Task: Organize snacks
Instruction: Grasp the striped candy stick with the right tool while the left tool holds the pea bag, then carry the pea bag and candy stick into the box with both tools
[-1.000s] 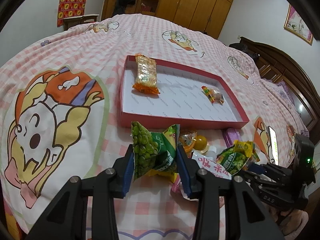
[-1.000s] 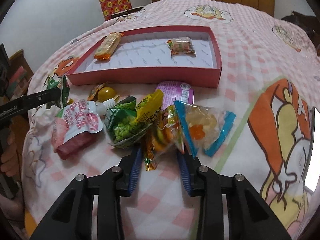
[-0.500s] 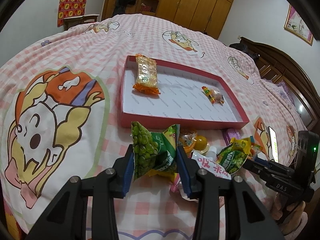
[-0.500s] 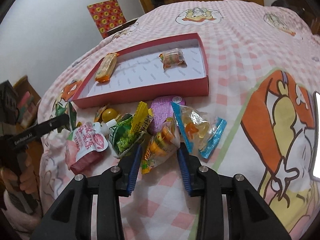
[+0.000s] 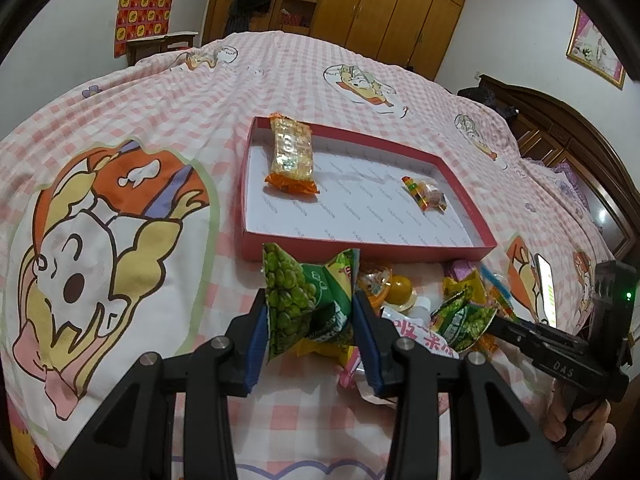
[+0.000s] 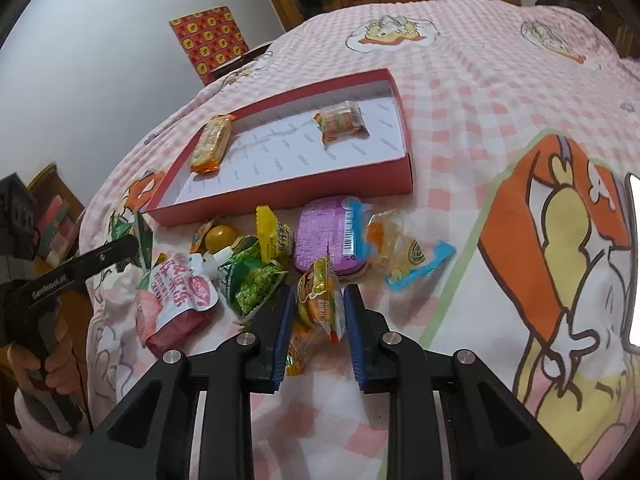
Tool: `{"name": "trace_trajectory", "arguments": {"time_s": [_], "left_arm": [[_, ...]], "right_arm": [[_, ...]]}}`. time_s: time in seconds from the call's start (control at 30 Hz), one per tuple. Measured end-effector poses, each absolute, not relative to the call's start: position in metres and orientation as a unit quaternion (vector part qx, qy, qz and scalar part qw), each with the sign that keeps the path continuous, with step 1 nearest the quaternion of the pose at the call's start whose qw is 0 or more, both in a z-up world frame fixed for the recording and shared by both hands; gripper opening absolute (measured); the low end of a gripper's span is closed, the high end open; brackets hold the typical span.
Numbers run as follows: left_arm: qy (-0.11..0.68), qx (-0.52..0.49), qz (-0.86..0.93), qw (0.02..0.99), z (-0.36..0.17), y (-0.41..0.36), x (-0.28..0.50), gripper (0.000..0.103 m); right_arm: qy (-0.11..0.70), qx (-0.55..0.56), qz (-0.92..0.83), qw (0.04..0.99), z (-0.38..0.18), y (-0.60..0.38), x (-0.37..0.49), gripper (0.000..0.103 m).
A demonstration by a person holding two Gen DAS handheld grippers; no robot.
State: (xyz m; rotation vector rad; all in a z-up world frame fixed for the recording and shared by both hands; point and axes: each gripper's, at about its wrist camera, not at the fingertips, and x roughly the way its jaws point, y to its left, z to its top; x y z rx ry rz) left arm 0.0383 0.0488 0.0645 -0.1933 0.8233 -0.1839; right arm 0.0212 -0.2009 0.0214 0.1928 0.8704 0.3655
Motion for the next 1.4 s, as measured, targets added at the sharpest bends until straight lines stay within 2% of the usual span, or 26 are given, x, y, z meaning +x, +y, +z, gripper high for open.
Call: {"name": "trace_trajectory", "arguments": {"time_s": [0.23,0.3,0.97,1.4], "left_arm": [[0.392,-0.091,-0.090,0.911,0.072,0.049,0.038,0.042],[0.389,-0.089,-0.090,0.912,0.074,0.049,0.040,0.042],[0.368,-0.079,-0.079,0.923,0.091,0.049,0.070,0.042],[0.368,-0.065,-0.077,0.925,0.080,0.043,0.105,0.042]], "right_arm": [[0.387,0.048,0.172,0.905,0.045,-0.194,0.007,0.026],[0.377,0.043,0.170,0.910,0.052,-0.193,0.006,0.022],[0.340,0.051,0.171,0.923,0.082,-0.200,0.014,0.021],[0.313,0.061,0.173,0.932,0.097,-0.193,0.060,0.021]]}}
